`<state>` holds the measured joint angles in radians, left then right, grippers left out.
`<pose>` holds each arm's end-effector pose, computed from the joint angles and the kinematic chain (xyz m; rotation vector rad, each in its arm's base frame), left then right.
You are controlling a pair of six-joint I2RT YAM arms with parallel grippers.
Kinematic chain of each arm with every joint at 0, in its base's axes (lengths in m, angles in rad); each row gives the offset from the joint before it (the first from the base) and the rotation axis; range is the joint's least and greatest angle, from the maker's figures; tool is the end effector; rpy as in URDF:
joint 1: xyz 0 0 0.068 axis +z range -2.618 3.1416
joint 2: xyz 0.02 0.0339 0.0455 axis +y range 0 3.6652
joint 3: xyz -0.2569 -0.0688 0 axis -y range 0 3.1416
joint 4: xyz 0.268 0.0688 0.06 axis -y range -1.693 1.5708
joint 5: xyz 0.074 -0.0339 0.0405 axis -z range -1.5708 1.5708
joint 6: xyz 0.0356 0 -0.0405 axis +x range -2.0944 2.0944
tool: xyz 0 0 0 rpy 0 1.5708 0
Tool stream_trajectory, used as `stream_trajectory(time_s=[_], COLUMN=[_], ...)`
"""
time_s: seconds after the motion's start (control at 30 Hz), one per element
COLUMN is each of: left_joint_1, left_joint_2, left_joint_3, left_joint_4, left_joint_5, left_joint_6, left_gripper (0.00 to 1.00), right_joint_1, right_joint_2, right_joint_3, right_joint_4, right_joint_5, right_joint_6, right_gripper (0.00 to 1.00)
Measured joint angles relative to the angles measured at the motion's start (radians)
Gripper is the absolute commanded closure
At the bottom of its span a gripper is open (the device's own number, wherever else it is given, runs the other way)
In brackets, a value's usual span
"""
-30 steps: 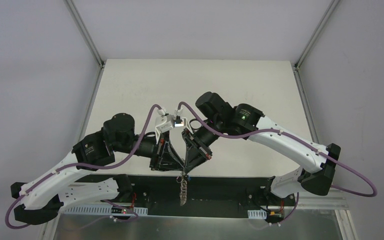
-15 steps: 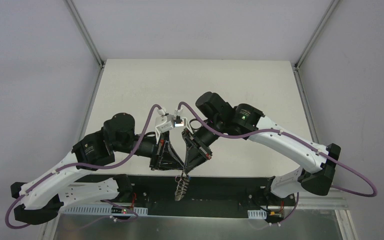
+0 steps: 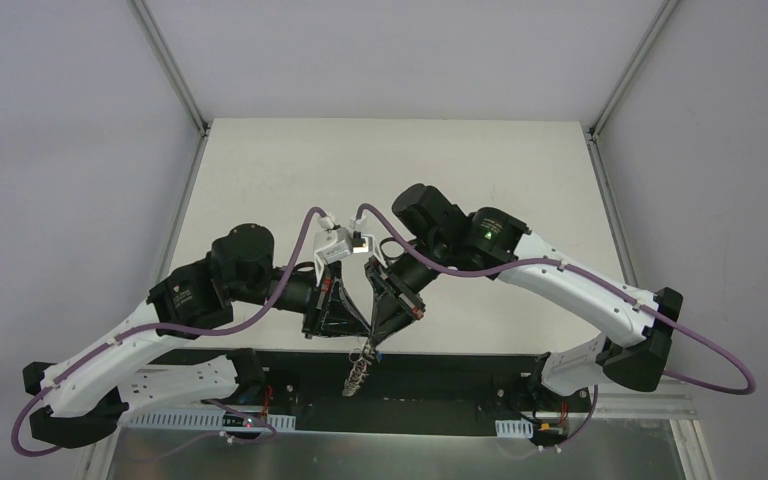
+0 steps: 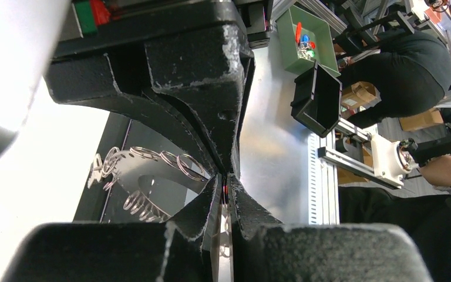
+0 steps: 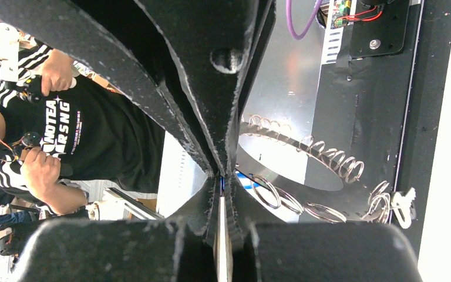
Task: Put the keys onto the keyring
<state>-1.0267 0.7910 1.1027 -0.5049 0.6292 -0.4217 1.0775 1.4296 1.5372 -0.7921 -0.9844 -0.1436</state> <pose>0.0737 -0.1622 0.4157 1.0819 1.7094 -1.5422 0.1237 0.2928 0.3970 -1.7931 1.5445 1.5882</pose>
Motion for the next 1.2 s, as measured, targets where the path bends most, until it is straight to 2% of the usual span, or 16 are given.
stream_trajectory(time_s=[0.33, 0.43, 0.6, 0.7, 0.97, 1.2], left_joint_1=[0.0, 0.0, -0.002, -0.002, -0.002, -0.002], left_joint_2=[0.008, 0.005, -0.031, -0.068, -0.146, -0.233], left_joint_3=[0.0, 0.002, 0.0, -0.02, -0.126, -0.255], left_joint_4=[0.02, 0.027, 0.029, 0.053, 0.288, 0.573], left_joint_5=[0.022, 0.015, -0.036, -0.064, -0.091, -0.092], left_joint_6=[0.014, 0.021, 0.053, 0.076, 0.127, 0.19], left_gripper=[1.0, 1.0, 1.0, 1.0, 1.0, 1.0], right_joint_1=[0.005, 0.007, 0.004, -0.002, -0.003, -0.003], right_joint_2=[-0.026, -0.041, -0.113, -0.205, -0.472, -0.521], right_joint_3=[0.0, -0.002, -0.031, -0.072, -0.219, -0.311], right_joint_4=[-0.004, 0.005, 0.1, 0.188, 0.382, 0.486], right_joint_5=[0.033, 0.054, 0.123, 0.196, 0.389, 0.423], right_joint_6=[0.021, 0.032, 0.059, 0.065, 0.031, -0.067], right_gripper=[0.99, 0.76, 0.56, 0.48, 0.48, 0.49])
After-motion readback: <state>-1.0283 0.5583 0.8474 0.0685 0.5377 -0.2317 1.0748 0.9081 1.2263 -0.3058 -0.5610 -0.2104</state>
